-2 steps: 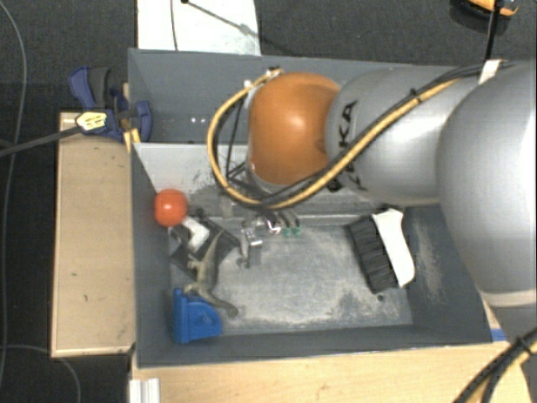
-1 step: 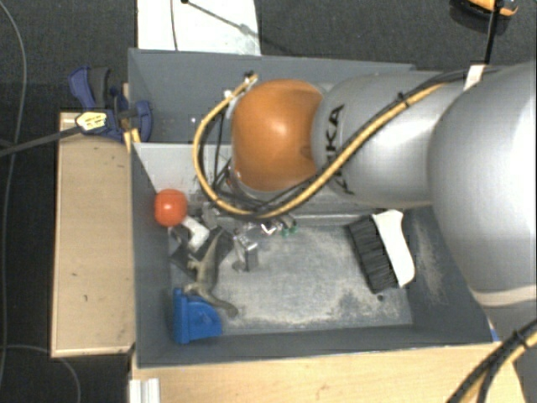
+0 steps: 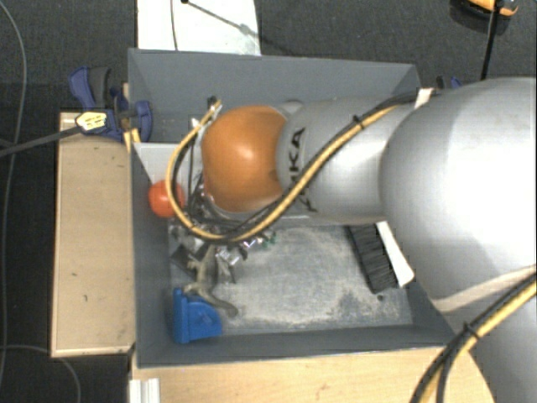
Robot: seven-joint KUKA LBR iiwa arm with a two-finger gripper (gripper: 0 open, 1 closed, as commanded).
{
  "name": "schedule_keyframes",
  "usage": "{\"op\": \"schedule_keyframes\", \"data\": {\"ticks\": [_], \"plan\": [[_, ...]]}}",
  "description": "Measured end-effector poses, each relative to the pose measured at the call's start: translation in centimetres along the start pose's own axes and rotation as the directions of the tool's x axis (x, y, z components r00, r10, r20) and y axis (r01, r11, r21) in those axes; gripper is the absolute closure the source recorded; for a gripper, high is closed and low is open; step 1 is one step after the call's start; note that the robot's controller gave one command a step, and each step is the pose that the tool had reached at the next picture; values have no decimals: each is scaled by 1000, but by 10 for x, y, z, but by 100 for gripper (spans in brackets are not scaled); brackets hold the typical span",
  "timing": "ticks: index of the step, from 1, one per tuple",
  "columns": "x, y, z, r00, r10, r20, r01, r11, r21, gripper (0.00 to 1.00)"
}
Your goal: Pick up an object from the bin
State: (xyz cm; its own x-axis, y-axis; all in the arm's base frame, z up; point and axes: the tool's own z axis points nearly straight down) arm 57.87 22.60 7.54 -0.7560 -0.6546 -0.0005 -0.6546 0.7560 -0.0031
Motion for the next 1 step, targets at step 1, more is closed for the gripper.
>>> {"op": "schedule_keyframes", "data": {"ticks": [1], "plan": [[-17,17,3,992,-124,10,124,992,3,100]]}}
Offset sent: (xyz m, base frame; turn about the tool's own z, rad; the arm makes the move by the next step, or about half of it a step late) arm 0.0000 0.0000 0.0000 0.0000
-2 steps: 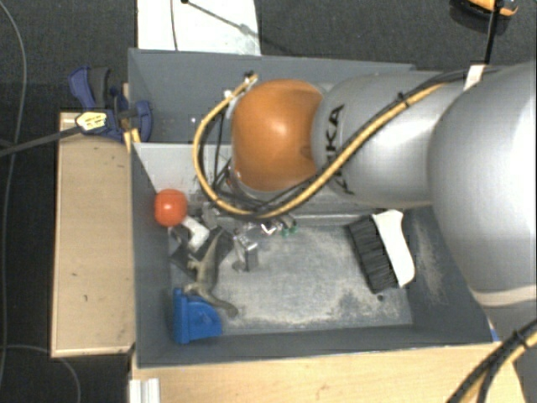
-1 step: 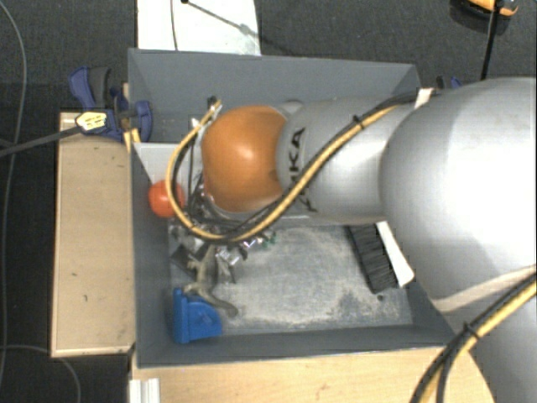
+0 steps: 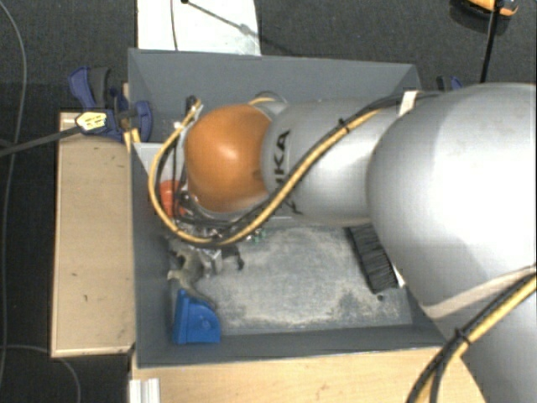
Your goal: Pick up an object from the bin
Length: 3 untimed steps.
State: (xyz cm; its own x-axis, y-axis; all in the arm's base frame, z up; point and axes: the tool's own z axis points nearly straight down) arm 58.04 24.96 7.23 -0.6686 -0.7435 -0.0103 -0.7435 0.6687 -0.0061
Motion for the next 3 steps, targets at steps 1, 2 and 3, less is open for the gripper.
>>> {"op": "schedule_keyframes", "data": {"ticks": [1,2,3], "plan": [[0,0,0,1000,1,0,-1,1000,0,100],[0,0,-3,1000,2,1,-2,1000,-1,100],[1,0,-9,1000,4,1,-4,1000,-1,100]]}}
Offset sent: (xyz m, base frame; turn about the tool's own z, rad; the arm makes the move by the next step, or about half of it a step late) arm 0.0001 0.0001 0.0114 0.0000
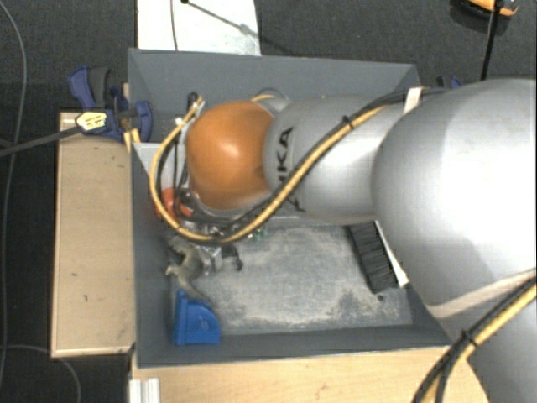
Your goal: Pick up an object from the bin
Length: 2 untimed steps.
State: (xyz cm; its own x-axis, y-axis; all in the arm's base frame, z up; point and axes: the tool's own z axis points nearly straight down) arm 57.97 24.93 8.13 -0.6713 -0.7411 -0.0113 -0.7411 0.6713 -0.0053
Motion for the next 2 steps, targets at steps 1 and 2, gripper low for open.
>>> {"op": "schedule_keyframes", "data": {"ticks": [1,2], "plan": [[0,0,-12,1000,2,-2,-2,1000,-1,100],[1,1,-32,1000,2,-6,-2,1000,-3,100]]}}
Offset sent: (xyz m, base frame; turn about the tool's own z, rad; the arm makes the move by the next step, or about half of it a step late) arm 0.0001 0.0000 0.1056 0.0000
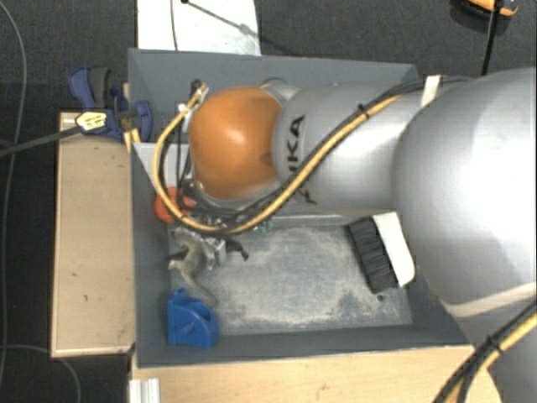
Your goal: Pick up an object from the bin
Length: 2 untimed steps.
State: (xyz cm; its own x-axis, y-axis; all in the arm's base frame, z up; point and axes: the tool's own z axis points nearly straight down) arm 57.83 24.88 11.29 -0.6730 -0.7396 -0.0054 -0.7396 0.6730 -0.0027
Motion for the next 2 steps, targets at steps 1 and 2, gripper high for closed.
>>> {"op": "schedule_keyframes", "data": {"ticks": [1,2], "plan": [[-1,0,-23,1000,2,4,-2,1000,2,100],[-2,-1,-40,1000,3,8,-3,1000,3,100]]}}
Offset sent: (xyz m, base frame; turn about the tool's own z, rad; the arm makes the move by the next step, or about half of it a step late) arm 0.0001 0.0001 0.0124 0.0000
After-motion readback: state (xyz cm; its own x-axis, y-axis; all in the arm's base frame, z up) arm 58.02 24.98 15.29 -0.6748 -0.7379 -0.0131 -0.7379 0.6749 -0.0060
